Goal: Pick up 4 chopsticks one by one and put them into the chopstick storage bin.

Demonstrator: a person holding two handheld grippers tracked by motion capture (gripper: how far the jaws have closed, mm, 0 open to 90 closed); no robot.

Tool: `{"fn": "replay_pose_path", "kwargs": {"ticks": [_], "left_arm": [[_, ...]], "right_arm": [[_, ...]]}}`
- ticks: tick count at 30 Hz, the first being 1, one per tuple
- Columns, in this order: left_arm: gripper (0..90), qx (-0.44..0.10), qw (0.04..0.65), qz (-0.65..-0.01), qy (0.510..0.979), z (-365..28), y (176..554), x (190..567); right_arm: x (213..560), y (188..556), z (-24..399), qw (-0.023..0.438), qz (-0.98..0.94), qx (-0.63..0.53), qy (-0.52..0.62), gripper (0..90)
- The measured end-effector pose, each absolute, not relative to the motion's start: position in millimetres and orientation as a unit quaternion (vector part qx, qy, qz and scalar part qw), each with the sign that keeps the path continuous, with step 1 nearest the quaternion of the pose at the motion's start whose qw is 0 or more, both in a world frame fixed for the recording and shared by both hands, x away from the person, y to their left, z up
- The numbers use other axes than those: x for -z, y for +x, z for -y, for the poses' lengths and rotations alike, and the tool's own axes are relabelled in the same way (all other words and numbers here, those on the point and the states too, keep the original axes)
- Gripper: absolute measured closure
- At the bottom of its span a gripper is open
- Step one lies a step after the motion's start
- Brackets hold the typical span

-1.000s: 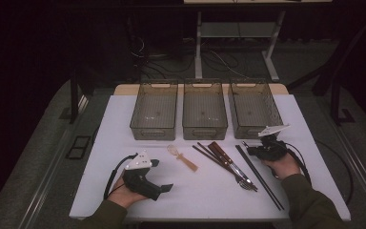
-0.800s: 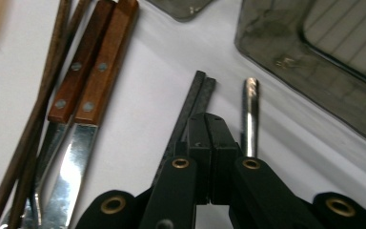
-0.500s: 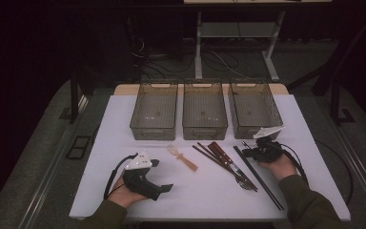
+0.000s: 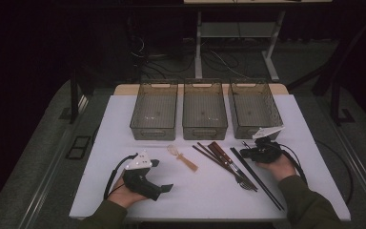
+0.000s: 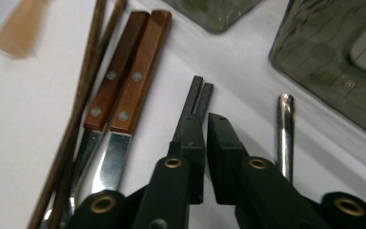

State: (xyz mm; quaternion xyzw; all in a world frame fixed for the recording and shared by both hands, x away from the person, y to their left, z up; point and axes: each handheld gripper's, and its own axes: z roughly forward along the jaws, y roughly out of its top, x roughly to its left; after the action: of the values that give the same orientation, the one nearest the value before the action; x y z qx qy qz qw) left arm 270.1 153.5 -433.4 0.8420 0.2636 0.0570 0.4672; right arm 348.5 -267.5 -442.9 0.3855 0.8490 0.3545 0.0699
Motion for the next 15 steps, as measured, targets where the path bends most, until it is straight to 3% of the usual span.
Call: {"fn": "replay_pose_path", "kwargs": {"ticks": [5, 15], "left_arm": [[0.0, -0.057, 0.469, -0.264, 0.841, -153.8, 270.1, 433.4], [0.0, -0.058, 0.468, -0.265, 0.841, -153.8, 270.0, 433.4]], "right_arm": [[433.4, 340.1, 275.1, 0.066, -0.842, -0.366, 0.391, 76.0], [430.0, 307.9, 282.9, 0.062, -0.853, -0.348, 0.385, 76.7]]}}
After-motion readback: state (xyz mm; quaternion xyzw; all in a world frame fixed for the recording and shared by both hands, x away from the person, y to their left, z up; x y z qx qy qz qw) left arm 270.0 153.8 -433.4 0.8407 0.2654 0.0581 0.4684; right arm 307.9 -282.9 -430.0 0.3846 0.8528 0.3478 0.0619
